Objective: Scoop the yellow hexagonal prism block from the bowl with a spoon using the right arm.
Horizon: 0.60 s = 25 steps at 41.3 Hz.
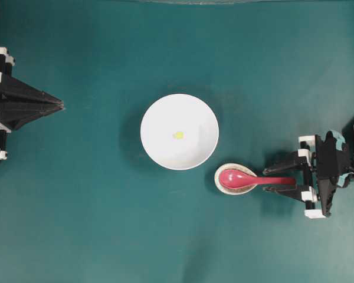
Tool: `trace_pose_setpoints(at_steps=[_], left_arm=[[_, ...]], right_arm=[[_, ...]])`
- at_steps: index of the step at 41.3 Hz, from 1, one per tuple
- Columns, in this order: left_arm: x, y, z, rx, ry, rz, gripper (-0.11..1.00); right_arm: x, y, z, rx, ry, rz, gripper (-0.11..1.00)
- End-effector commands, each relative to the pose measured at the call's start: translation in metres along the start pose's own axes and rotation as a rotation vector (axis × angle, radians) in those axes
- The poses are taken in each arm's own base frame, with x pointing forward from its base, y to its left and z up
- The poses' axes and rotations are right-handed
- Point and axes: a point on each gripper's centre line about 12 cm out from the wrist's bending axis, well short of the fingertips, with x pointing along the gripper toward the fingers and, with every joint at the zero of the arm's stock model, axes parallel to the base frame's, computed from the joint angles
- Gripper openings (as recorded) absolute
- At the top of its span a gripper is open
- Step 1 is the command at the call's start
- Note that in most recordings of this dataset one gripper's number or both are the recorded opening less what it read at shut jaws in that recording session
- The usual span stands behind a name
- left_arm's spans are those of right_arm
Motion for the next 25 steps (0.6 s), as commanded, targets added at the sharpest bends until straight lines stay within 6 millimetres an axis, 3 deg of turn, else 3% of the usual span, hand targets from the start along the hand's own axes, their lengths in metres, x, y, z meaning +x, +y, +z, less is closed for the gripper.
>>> trace_pose_setpoints(at_steps=[1,25], left_arm=[[0.0033,0.0007,0.0102,0.000,-0.024,0.002,0.08],[0.0033,0.0007,0.0101,-0.003,-0.024,0.002,0.08]], right_arm=[[-0.0005,0.0037,0.0024,-0.003,-0.016,0.015,0.50],[-0.0003,0.0039,0.0049,-0.044,-0.045,0.016,0.50]])
